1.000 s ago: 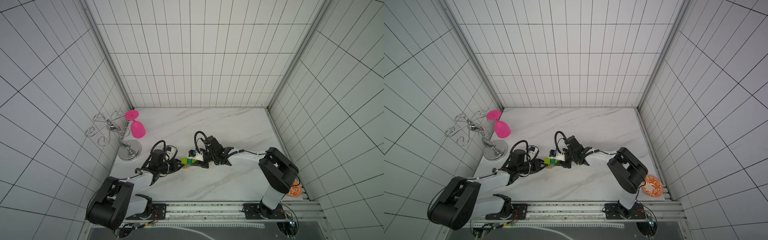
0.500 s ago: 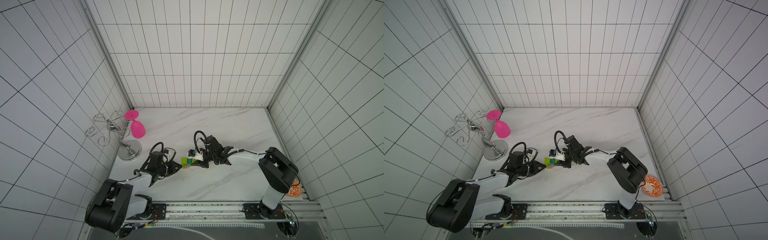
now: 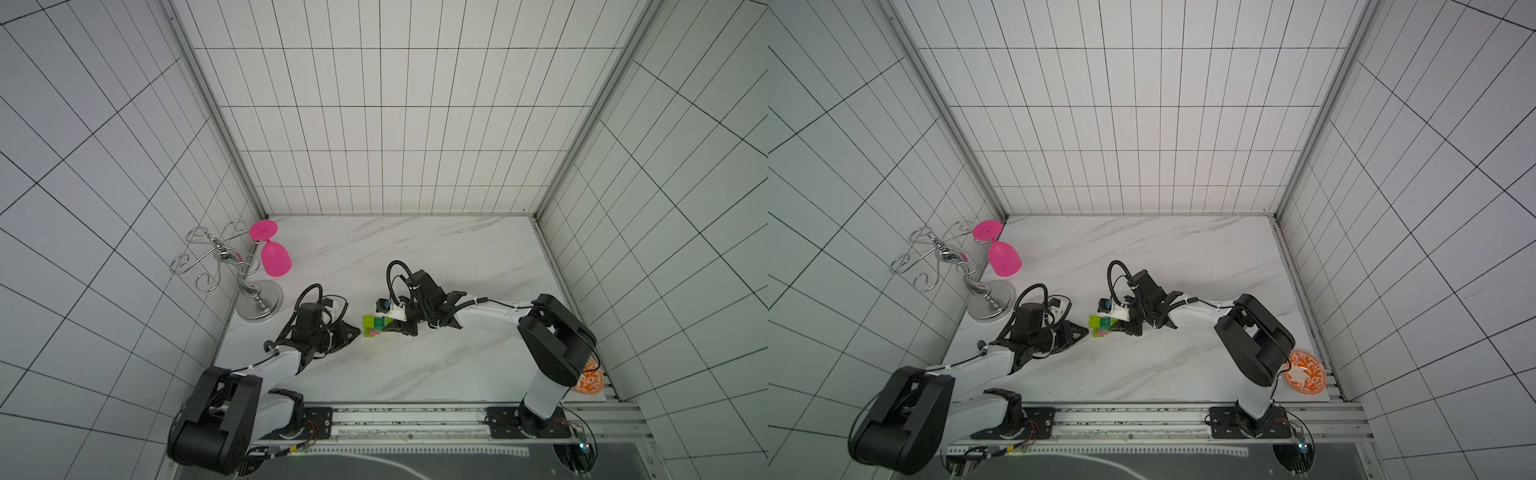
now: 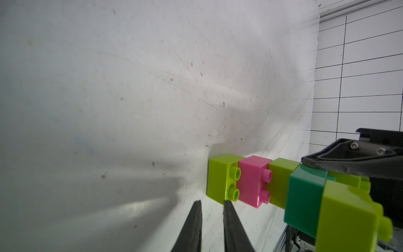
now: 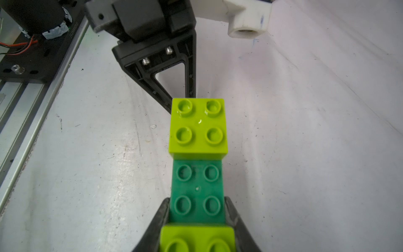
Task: Assemble the letter y with lego
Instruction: Place the lego brick at the center of the board.
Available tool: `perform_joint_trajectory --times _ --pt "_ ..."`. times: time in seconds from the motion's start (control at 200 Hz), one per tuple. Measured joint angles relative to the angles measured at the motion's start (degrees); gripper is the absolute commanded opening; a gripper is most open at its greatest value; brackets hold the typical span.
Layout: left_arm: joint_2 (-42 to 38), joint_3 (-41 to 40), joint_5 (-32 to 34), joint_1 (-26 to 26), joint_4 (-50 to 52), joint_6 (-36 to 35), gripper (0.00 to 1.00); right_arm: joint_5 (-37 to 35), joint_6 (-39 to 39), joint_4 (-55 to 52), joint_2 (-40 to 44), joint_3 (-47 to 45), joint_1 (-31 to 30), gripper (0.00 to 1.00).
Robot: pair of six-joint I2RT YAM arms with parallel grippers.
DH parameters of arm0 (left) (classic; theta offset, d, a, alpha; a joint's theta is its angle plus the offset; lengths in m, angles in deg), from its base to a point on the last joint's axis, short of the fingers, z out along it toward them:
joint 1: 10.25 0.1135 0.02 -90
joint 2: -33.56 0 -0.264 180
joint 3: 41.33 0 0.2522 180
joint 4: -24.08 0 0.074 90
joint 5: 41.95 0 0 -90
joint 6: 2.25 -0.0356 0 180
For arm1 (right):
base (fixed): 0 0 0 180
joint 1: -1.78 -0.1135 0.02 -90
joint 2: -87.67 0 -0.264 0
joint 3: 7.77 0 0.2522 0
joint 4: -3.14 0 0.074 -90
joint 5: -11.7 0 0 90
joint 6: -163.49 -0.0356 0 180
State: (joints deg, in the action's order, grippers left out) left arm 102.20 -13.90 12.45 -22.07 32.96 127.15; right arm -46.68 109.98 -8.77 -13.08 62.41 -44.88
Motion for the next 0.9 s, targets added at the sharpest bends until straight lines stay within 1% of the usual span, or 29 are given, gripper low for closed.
perform_joint_trajectory --times 0.29,0.71,0.9 --pt "-0.02 0.0 0.0 0.04 0.15 -0.02 0.21 0.0 0.0 -2.14 0.79 0.26 0.17 0.15" --pt "-0.02 0.0 -0.07 0.22 0.81 -0.42 0.21 0.13 -0.11 -2.01 0.81 0.28 0.17 0.15" --pt "0.0 0.0 -1.11 0.22 -0.26 -0.37 0.21 0.2 -0.59 -1.36 0.61 0.26 0.17 0.15"
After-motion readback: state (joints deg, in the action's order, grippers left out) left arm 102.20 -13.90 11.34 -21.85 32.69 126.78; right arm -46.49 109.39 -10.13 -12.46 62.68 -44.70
